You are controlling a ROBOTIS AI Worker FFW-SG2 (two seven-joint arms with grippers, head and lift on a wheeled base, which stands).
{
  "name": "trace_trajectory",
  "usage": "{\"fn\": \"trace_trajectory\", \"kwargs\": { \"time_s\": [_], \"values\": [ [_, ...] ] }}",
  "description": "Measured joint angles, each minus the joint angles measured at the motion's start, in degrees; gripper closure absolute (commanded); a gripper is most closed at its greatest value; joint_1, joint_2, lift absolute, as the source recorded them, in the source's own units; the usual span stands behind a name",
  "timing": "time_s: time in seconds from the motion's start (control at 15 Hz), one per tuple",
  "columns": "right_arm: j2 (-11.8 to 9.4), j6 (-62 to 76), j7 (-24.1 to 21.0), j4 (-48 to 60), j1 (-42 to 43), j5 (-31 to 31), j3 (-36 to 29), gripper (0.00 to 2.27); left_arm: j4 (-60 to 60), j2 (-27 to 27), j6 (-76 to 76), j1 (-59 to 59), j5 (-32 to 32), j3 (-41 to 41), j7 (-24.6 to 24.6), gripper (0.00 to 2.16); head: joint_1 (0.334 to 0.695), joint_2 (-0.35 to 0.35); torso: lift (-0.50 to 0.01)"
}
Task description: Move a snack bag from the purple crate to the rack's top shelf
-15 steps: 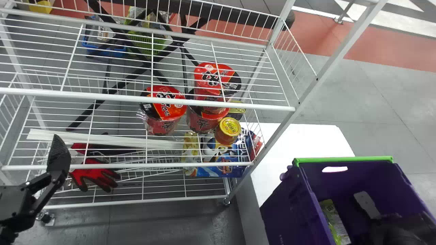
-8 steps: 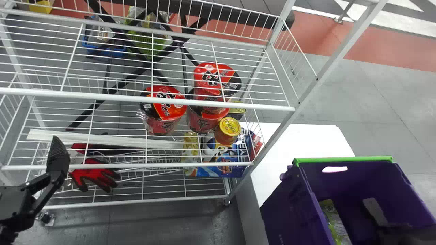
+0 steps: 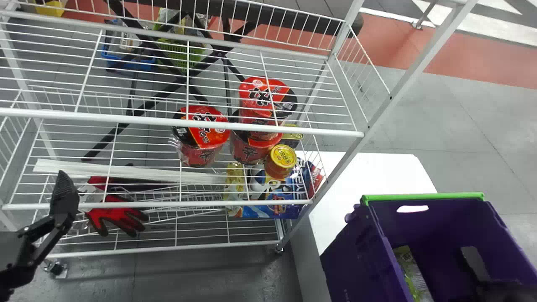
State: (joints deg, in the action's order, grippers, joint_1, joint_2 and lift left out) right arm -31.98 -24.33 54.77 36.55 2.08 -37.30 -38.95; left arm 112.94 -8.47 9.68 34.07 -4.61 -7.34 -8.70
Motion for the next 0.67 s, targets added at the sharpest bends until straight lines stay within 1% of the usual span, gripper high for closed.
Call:
{"fn": "trace_trajectory", "kwargs": {
  "time_s": [0.13, 0.33, 0.47, 0.67],
  "values": [
    [0.08, 0.9, 0.02, -0.35, 0.03, 0.1, 0.02, 0.19, -0.31, 0.01, 0.02, -0.06, 0.03, -0.14, 0.0, 0.11, 0.695, -0.35, -0.455],
    [0.92, 2.52, -0.49, -0.75, 0.03, 0.27, 0.21, 0.19, -0.94, 0.1, 0.12, -0.19, 0.04, -0.54, 0.0, 0.11, 0.695, -0.35, -0.455],
    [1.73, 3.03, -1.58, -1.15, 0.03, 0.33, 0.81, 0.19, -1.52, 0.05, 0.49, -0.21, 0.04, -0.53, -0.07, 0.11, 0.695, -0.35, -0.455],
    [2.03, 4.52, -3.7, -2.41, 0.03, 0.17, 1.41, 0.19, -2.33, -0.05, 0.83, -0.15, 0.04, -0.22, -0.08, 0.11, 0.695, -0.35, -0.455]
  ]
}}
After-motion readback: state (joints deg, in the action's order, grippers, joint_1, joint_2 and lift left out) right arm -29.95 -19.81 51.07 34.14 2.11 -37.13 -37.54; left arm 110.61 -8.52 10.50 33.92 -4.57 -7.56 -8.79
